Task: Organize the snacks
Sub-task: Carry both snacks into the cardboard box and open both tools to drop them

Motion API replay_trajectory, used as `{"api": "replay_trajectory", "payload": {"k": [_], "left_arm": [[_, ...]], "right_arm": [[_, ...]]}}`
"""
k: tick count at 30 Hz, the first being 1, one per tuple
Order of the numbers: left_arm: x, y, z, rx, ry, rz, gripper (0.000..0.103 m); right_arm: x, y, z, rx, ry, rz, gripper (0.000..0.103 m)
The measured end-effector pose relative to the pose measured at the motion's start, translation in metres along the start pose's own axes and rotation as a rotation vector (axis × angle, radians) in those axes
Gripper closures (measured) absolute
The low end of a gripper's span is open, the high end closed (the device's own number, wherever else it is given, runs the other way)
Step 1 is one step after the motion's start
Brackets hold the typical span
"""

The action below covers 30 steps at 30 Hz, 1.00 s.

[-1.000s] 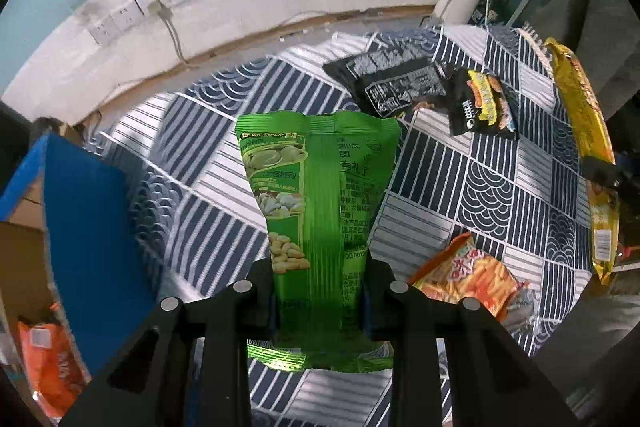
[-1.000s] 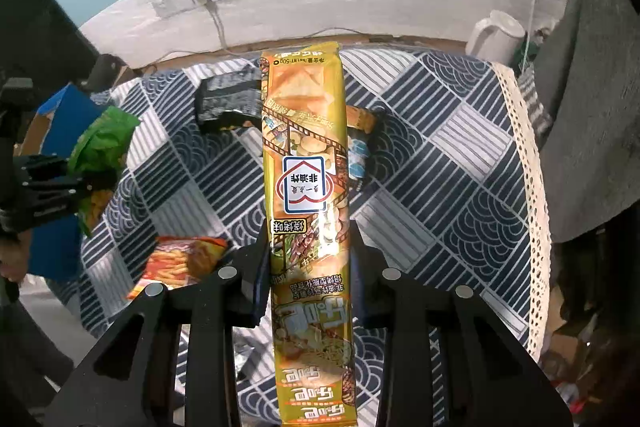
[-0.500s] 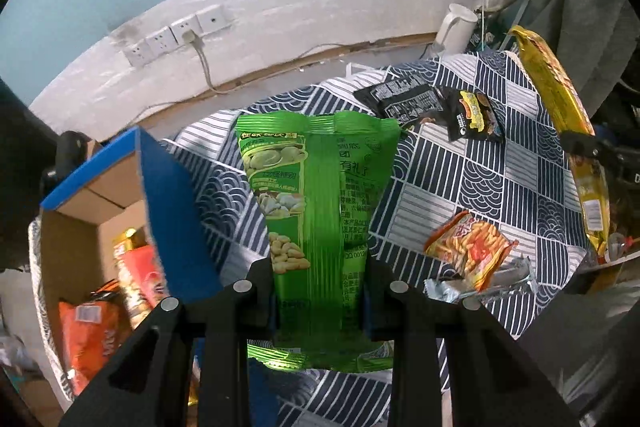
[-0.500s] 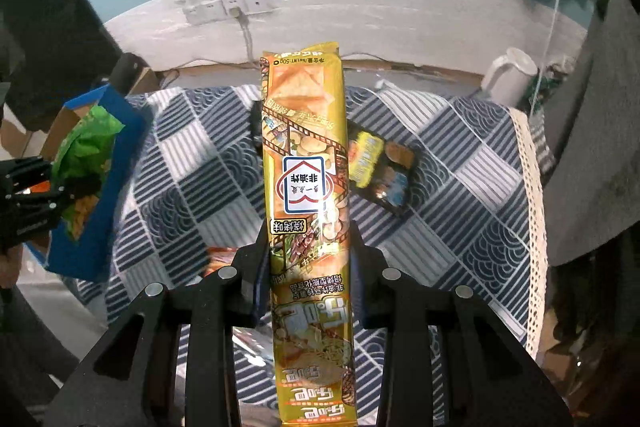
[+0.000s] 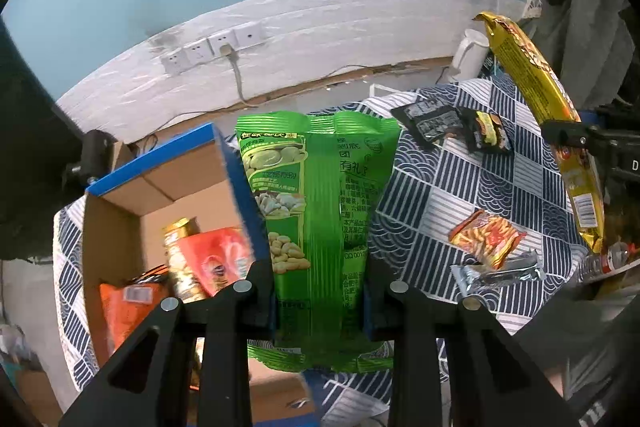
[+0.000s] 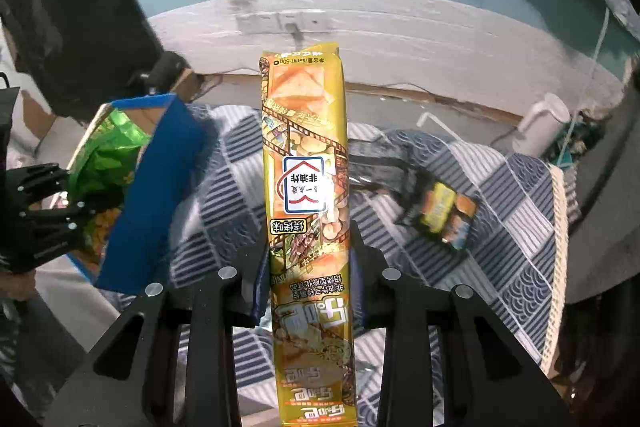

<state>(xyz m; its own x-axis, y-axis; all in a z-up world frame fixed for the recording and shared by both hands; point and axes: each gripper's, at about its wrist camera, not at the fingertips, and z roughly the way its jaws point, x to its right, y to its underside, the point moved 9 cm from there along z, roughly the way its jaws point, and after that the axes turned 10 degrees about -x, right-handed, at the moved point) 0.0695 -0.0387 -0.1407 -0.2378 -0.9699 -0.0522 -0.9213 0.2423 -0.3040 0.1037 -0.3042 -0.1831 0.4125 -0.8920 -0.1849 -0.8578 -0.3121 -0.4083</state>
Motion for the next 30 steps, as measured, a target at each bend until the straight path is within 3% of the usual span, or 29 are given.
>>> {"api": "replay_trajectory", "payload": {"k": [22, 30], "left_arm": [[-0.125, 0.050, -0.026, 0.039, -0.056, -0.172, 0.073], [-0.172, 0.071, -0.015, 0.010, -0.061, -0.249, 0.073]], "right_arm": [[-0.156, -0.049, 0.031, -0.065, -0.127, -0.164, 0.072], [-0.207, -0.059, 0.055, -0.104, -0.135, -0.234, 0.072]]}}
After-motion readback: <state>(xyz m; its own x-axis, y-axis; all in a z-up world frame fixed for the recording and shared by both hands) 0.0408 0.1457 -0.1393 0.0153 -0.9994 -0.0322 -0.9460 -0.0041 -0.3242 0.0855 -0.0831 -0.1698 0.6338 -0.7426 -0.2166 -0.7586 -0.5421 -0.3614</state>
